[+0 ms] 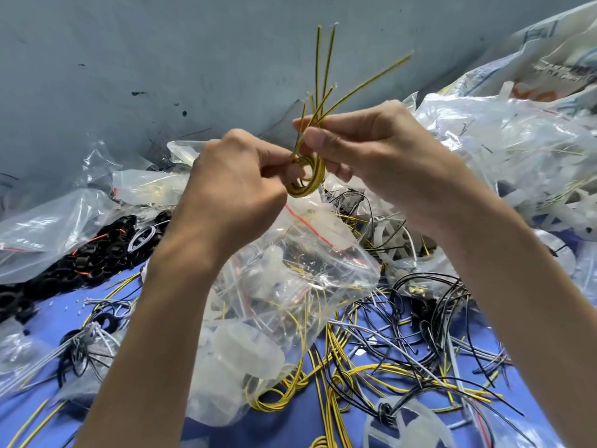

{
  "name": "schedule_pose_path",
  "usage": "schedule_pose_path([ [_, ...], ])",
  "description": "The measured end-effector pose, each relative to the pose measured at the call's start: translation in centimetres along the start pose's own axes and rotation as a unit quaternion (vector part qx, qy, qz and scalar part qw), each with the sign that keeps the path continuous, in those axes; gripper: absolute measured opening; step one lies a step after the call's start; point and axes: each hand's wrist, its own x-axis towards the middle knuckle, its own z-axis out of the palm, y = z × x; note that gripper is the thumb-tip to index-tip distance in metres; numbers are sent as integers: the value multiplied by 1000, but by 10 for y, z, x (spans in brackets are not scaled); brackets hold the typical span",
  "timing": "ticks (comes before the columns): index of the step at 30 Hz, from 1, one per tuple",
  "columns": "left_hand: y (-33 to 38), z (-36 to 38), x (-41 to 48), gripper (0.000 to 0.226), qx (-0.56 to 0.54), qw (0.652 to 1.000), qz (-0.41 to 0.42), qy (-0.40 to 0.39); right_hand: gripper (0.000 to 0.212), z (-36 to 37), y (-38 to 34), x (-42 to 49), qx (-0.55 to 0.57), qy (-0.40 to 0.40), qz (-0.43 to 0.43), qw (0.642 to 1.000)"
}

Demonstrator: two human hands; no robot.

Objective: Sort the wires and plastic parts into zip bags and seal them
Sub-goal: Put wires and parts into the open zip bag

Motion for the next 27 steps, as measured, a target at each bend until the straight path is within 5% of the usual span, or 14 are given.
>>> schedule_pose_path([
  [6,7,1,-5,15,110,991,45,59,11,-2,-1,-1,53,2,7,999],
  [11,7,1,-5,14,99,988,93,70,13,-6,-1,1,44,45,-5,998],
  [17,-4,-8,0,32,66,989,122,-49,4,-20,5,5,26,43,25,998],
  [27,-16,-30,-1,14,58,972,114,-199,5,-20,13,4,75,-44,54,995],
])
